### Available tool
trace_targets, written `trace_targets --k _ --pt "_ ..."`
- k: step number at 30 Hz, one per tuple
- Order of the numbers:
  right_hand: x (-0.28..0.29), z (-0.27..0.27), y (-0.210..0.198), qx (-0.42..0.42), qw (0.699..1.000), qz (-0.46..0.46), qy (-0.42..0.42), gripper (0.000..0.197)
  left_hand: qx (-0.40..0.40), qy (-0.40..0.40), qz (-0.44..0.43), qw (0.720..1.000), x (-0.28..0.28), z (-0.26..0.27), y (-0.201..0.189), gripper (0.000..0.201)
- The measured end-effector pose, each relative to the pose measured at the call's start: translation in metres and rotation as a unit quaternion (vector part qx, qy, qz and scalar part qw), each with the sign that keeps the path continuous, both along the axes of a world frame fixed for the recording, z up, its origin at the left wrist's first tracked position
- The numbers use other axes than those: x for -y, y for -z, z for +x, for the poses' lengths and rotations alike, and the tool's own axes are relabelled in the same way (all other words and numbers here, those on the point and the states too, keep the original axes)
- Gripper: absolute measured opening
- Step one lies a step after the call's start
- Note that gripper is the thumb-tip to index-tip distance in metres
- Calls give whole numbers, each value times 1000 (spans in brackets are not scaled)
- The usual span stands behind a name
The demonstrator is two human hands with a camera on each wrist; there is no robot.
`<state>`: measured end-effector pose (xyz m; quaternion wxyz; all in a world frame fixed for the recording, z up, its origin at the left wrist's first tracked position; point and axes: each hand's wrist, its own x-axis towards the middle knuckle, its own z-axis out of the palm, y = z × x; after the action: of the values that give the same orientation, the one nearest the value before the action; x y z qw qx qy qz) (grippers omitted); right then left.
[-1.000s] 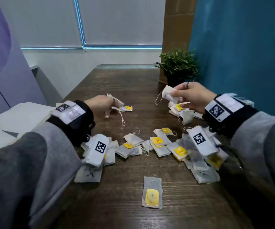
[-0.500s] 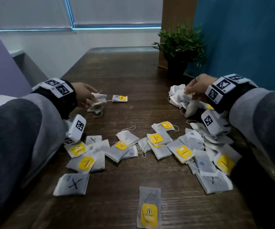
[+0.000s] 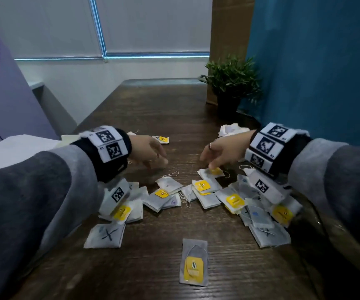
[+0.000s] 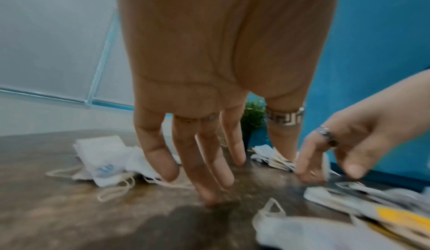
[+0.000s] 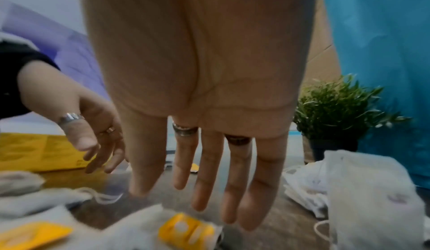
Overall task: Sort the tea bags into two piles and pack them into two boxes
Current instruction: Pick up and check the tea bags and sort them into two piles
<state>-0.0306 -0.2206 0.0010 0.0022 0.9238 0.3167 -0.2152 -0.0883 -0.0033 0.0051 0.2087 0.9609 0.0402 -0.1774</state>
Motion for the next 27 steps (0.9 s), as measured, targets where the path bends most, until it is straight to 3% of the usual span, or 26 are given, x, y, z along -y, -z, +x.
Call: trace_targets --k 3,5,8,10,12,14,16,17,19,22,24,27 --pt "-6 -6 14 12 1000 -16 -10 42 -47 16 -21 999 18 -8 13 37" --pt "-5 -6 20 37 999 -22 -7 42 -51 37 17 998 23 -11 18 44" --pt "-1 -7 22 69 997 -30 21 24 -39 45 73 996 24 -15 22 48" --pt "4 -8 19 72 997 -16 37 32 -31 45 87 995 23 -18 23 40" --pt "10 -10 13 83 994 61 42 37 -21 45 69 996 21 -18 21 24" --pt "16 -14 6 137 972 190 33 28 2 39 23 999 18 -18 15 15" --pt "21 -20 -2 202 930 304 31 13 57 28 -25 998 15 -18 6 15" --pt "22 -24 -7 204 910 359 33 16 86 14 -62 994 13 -19 2 15" --pt "24 -33 -14 170 867 467 38 32 122 -34 -188 974 10 -22 -5 14" --pt "26 -47 -23 107 817 566 24 33 162 -76 -373 910 8 -32 -11 22" --pt "26 -52 -24 64 802 594 21 26 197 -82 -418 883 8 -39 -14 25" --pt "24 -59 -22 -10 794 604 64 14 217 -77 -448 864 10 -49 -14 24"
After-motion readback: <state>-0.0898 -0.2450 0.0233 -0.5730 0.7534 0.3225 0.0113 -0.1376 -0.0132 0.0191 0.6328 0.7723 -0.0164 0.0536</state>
